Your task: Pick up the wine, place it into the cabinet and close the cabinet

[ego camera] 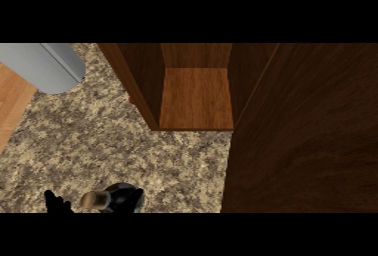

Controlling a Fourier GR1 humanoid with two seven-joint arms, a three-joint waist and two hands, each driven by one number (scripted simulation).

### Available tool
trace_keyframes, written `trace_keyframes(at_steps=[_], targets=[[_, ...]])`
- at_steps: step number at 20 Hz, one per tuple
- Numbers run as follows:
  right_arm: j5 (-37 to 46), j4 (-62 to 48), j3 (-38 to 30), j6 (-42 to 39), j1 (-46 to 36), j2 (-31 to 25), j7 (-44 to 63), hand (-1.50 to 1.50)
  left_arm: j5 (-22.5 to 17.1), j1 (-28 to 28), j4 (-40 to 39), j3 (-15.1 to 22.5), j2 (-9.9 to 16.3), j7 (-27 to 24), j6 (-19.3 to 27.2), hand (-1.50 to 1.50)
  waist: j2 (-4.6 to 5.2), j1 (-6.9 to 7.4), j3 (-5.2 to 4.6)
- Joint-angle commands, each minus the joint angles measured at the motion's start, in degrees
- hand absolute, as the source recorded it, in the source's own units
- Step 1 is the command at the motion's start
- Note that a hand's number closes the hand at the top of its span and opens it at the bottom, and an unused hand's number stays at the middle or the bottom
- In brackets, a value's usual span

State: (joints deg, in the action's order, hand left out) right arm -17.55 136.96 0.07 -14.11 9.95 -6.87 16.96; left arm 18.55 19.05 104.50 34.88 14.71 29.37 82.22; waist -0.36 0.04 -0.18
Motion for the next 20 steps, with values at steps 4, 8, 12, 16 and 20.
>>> trace_keyframes(at_steps=[4, 8, 12, 16, 20], targets=[[-4.07, 3.09, -1.76, 0.0, 0.4, 0.04, 1.43, -1.5, -10.79, -3.9, -3.41, -0.87, 0.89, -5.99, 2.0, -1.5, -0.01, 0.31, -0.08], [-5.79, 6.11, -2.37, -0.71, 1.79, -0.72, 2.55, -1.5, -13.07, -3.16, -5.56, -0.63, -3.25, -11.07, 0.66, -1.5, -0.13, 0.2, -0.13], [-5.99, 2.09, -4.05, -0.93, -0.88, -0.64, 0.77, -1.5, -20.27, -4.56, -4.76, -7.93, -1.98, -13.82, -7.07, -1.5, -0.01, 0.51, -0.08], [-4.17, 7.91, -1.17, 0.5, 1.81, -0.12, 4.3, -1.5, -22.92, -1.81, -9.81, -8.97, -8.42, -22.4, -9.88, -1.5, -0.28, 0.36, -0.24], [-3.06, 4.92, -1.48, -0.19, 1.76, 0.34, 1.06, -1.5, -28.67, 0.03, -12.2, -13.73, -13.79, -33.44, -18.22, -1.5, -0.23, 0.67, -0.16]])
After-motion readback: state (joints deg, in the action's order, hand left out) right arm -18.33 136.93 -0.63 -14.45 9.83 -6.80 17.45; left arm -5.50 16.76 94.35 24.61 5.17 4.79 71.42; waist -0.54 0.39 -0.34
